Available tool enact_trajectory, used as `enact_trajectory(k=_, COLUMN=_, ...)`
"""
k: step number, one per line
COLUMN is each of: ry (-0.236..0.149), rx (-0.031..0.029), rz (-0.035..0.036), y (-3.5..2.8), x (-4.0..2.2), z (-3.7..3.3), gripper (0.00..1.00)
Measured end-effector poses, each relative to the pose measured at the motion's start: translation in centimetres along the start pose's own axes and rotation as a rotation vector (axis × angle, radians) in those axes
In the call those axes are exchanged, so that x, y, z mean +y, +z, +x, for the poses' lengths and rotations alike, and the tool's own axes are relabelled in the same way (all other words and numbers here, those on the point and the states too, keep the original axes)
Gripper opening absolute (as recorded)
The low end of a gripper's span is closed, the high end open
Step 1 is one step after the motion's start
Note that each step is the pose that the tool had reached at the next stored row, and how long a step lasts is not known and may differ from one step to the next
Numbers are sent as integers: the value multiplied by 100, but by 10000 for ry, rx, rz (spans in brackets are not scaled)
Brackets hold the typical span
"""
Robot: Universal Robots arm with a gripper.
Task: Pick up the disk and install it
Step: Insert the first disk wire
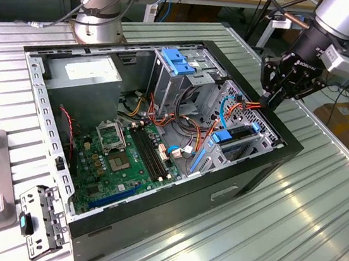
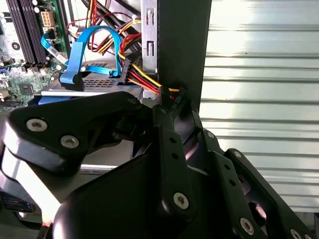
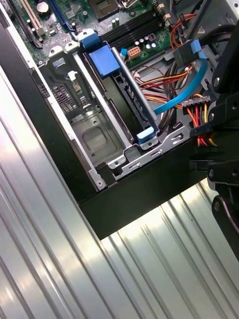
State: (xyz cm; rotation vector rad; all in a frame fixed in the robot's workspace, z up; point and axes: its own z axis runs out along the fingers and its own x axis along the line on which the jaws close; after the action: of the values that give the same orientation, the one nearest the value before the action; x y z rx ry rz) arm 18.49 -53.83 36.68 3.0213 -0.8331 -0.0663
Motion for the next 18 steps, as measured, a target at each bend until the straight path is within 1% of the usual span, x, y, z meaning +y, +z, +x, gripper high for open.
enact_trajectory(k=2, ry=3, rx=25, rz=-41, y=0, x=-5, z=4, gripper=31)
enact_trajectory(k=4, ry=6, rx=39, rz=-66, y=0, x=-5, z=4, gripper=31)
enact_trajectory(k=7, ry=5, rx=44, rz=-73, y=-1, x=-6, z=4, gripper=30)
enact_trajectory(k=9, ry=5, rx=45, rz=-75, y=-29, x=-6, z=2, gripper=17)
enact_trajectory(k=10, ry=6, rx=44, rz=-73, y=-56, x=-5, z=1, gripper=16)
enact_trajectory(k=12, ry=5, rx=42, rz=-70, y=-62, x=-5, z=1, gripper=16)
enact_trajectory(k=13, ry=4, rx=48, rz=-81, y=-64, x=-5, z=0, gripper=16)
enact_trajectory(k=14, ry=4, rx=59, rz=-98, y=-64, x=3, z=-13, gripper=16)
enact_trajectory(k=17, ry=5, rx=65, rz=-109, y=-60, x=45, z=-83, gripper=16)
enact_trajectory(k=18, ry=6, rx=67, rz=-113, y=-57, x=74, z=-130, gripper=16)
